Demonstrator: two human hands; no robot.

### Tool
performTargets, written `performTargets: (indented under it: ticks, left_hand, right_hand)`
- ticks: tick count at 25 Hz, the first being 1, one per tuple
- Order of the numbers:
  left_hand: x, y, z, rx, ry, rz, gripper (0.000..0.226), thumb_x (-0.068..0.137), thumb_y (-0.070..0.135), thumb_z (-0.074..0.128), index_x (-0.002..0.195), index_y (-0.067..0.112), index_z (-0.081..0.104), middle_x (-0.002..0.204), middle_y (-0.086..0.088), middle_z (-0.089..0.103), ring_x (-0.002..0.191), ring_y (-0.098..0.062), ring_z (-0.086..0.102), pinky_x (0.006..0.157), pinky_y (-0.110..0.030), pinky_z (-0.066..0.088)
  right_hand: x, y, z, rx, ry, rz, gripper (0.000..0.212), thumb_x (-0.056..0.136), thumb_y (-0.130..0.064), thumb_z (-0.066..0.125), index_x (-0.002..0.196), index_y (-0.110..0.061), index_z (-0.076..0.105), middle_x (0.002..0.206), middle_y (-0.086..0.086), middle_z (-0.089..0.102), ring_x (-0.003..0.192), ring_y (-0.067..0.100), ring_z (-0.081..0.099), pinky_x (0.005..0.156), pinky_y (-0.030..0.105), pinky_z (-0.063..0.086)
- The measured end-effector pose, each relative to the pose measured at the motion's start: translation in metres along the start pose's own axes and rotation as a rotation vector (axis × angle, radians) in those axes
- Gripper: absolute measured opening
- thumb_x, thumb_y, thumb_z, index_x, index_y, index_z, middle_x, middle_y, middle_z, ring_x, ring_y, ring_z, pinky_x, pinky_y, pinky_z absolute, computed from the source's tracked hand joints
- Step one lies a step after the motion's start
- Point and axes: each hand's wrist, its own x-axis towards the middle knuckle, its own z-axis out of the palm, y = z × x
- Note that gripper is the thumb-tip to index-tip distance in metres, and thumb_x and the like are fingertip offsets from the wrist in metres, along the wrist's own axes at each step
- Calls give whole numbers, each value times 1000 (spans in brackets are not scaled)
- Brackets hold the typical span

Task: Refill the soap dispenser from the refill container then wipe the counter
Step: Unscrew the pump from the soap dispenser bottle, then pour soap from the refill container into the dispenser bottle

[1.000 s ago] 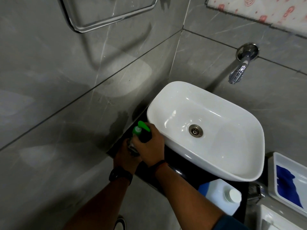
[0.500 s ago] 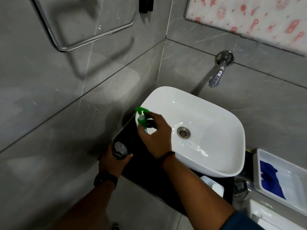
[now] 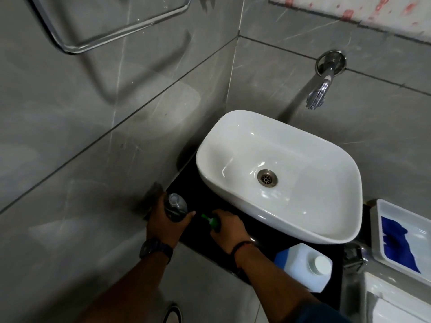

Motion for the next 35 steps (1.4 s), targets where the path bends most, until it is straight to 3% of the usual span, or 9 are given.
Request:
performTargets:
  ticks: [4, 11, 15, 17, 20, 23, 27, 30, 35]
  left_hand:
    - [2, -2, 1, -17, -12, 55, 102, 47, 36, 90, 134, 17, 39, 138, -7, 48, 126, -19, 43, 100, -24, 29]
    - [11, -7, -5, 20, -17, 179, 107, 42, 40, 90, 131, 9, 39, 135, -12, 45, 125, -21, 40, 103, -29, 32]
    - [13, -7, -14, 66, -34, 242, 112, 40, 44, 91, 132, 5, 39, 138, -17, 44, 128, -29, 41, 105, -48, 38]
    - [9, -1, -23, 62, -33, 256, 112, 41, 47, 90, 132, 7, 40, 137, -16, 45, 127, -29, 43, 102, -50, 40]
    - [-2, 16, -40, 11, -51, 267, 107, 46, 61, 81, 133, 16, 38, 136, -11, 45, 125, -25, 44, 102, -46, 42]
    - [-17, 41, -56, 69, 7, 323, 105, 54, 72, 65, 138, 21, 29, 137, -13, 42, 123, -29, 44, 99, -39, 40]
    - [-40, 83, -58, 176, 50, 486, 104, 62, 76, 57, 139, 13, 30, 137, -17, 43, 124, -33, 44, 96, -47, 45]
    - [-62, 109, -33, 185, -23, 553, 100, 63, 75, 57, 140, 18, 28, 141, -14, 40, 129, -31, 39, 101, -46, 38]
    - [-112, 139, 29, 101, -278, 712, 85, 67, 69, 62, 130, 15, 46, 130, -8, 53, 121, -20, 47, 100, -33, 40]
  right_hand:
    - [2, 2, 9, -28, -8, -2, 50, 77, -12, 61, 126, -20, 54, 115, 14, 65, 106, 32, 61, 86, 32, 48]
    - [1, 4, 18, -82, 101, -53, 48, 72, -10, 61, 120, -13, 56, 105, 15, 65, 101, 32, 57, 86, 33, 48]
    - [-2, 4, 18, -42, 173, -59, 53, 74, -13, 66, 125, -7, 54, 123, 17, 60, 120, 30, 49, 103, 27, 34]
    - [-10, 0, 12, -16, 181, -78, 57, 77, -16, 67, 131, -6, 51, 134, 16, 53, 130, 27, 42, 109, 25, 25]
    - [-22, -11, -7, 43, 211, -154, 57, 81, -20, 67, 132, -4, 49, 136, 16, 51, 129, 29, 43, 109, 29, 28]
    - [-40, -26, -38, 90, 336, -268, 48, 81, -19, 67, 124, -4, 54, 124, 17, 60, 117, 32, 54, 101, 35, 39]
    - [-72, -23, -85, 203, 594, -303, 40, 81, -13, 69, 118, -4, 60, 117, 15, 64, 112, 31, 57, 99, 32, 38]
    - [-95, -3, -117, 238, 743, -273, 33, 81, -9, 68, 113, -3, 62, 113, 12, 66, 108, 31, 59, 97, 31, 41]
    - [-140, 62, -144, 299, 909, -84, 24, 85, -11, 63, 108, -9, 62, 108, 6, 67, 102, 24, 58, 89, 40, 50]
